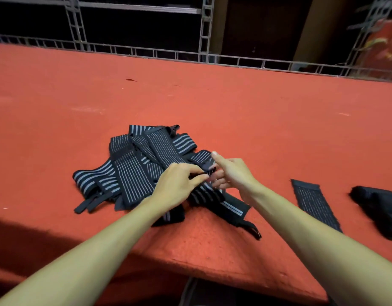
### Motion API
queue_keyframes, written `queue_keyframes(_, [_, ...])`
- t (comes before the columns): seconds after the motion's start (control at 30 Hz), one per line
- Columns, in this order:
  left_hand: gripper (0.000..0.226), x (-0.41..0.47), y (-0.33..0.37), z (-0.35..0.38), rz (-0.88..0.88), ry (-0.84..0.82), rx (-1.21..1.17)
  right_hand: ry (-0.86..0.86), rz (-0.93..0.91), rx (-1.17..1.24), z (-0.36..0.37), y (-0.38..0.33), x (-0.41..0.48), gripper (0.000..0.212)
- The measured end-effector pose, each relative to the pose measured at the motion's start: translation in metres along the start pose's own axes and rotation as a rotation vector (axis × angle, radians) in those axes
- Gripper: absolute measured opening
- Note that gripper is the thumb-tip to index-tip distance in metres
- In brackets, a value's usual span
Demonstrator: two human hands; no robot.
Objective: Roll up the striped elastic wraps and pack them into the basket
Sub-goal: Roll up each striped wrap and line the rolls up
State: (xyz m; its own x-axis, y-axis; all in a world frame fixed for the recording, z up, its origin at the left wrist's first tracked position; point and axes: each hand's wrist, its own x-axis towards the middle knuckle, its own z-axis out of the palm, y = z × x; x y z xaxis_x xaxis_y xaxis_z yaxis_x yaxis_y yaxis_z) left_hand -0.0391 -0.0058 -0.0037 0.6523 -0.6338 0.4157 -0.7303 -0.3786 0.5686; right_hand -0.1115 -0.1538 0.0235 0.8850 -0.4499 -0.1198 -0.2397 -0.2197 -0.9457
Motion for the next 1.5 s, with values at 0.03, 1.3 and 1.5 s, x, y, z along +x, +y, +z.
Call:
queue_keyframes(0.03, [0.017, 0.001, 0.007, 0.006, 0.007, 0.000, -0.030, -0.006, 0.018, 0.033, -0.009, -0.002, -0.004, 0.029])
queue_keyframes(1.3, [0.032, 0.028, 0.006, 0.072, -0.340, -0.208, 0.463, -0.089, -0.090, -0.999, -0.119, 0.091, -0.017, 0.035])
queue_keyframes(1.5, [0.013, 0.035, 0.033, 0.069, -0.145, -0.147, 0.031, -0.053, -0.160, -0.831, -0.137, 0.081, -0.019, 0.045])
